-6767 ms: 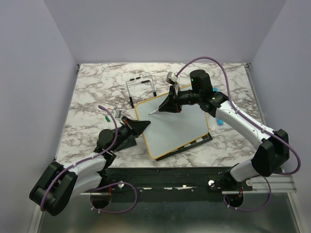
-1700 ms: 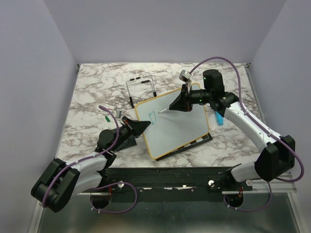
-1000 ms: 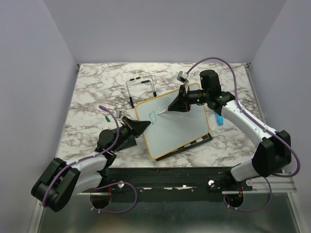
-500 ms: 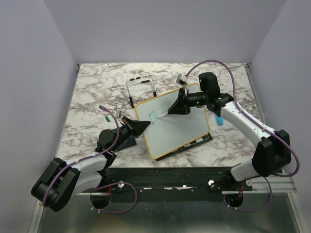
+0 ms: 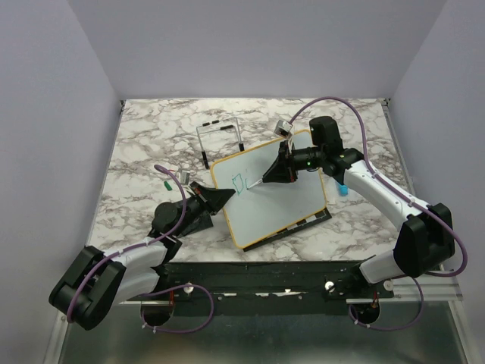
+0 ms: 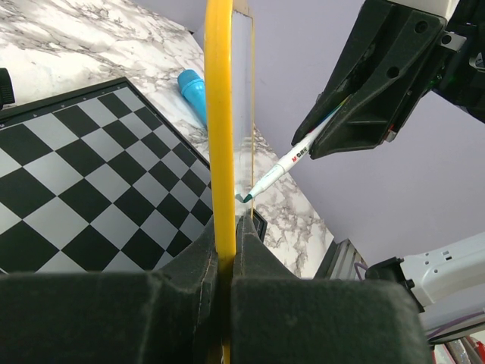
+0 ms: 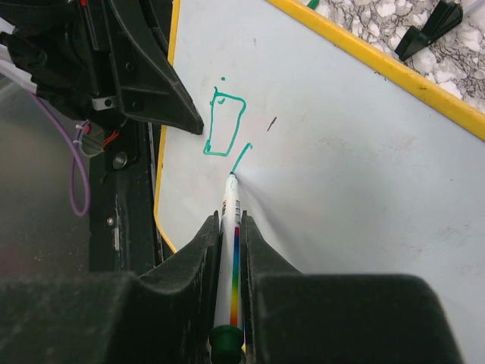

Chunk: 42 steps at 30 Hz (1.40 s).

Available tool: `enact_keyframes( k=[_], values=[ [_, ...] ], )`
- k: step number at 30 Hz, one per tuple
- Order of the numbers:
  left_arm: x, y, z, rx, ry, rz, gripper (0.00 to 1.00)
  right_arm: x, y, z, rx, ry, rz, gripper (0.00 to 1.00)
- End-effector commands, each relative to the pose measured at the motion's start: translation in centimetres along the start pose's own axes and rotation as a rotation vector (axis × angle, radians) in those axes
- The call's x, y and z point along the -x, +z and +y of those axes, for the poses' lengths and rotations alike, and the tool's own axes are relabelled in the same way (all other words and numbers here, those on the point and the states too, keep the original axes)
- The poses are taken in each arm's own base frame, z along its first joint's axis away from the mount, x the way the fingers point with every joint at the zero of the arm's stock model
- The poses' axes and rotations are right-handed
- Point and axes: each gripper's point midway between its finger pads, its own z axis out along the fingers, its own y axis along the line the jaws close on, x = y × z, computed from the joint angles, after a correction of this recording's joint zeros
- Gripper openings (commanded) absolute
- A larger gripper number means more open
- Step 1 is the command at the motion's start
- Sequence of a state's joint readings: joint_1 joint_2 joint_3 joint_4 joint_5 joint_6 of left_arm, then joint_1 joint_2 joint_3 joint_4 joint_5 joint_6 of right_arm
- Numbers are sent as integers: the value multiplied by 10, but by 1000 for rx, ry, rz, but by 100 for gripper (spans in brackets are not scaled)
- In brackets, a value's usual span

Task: Write a sentence on the whiteboard

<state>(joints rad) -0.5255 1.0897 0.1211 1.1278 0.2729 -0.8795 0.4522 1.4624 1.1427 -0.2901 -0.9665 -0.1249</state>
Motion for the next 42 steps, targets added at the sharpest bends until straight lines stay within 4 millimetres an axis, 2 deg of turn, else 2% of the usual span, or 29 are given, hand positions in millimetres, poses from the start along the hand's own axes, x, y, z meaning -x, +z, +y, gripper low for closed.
enact_keyframes(
  k=[1, 16, 25, 28, 35, 42],
  values=[
    [-16, -5, 10, 6, 93, 55, 0, 8, -2, 0, -4, -22, -7, 1],
    [-15, -5, 10, 3, 91, 54, 0, 24, -3, -13, -79, -24, -35, 1],
    [-16, -6, 10, 4, 92, 55, 0, 31, -15, -22, -143, -13, -73, 1],
    [-16, -5, 10, 2, 92, 55, 0, 32, -18, -19, -127, -16, -79, 1],
    [-16, -5, 11, 5, 92, 59, 0, 24, -16, 7, 28, -54, -77, 1],
    [-16, -3, 10, 0, 93, 60, 0, 18, -18, 12, 39, -72, -74, 1]
  ],
)
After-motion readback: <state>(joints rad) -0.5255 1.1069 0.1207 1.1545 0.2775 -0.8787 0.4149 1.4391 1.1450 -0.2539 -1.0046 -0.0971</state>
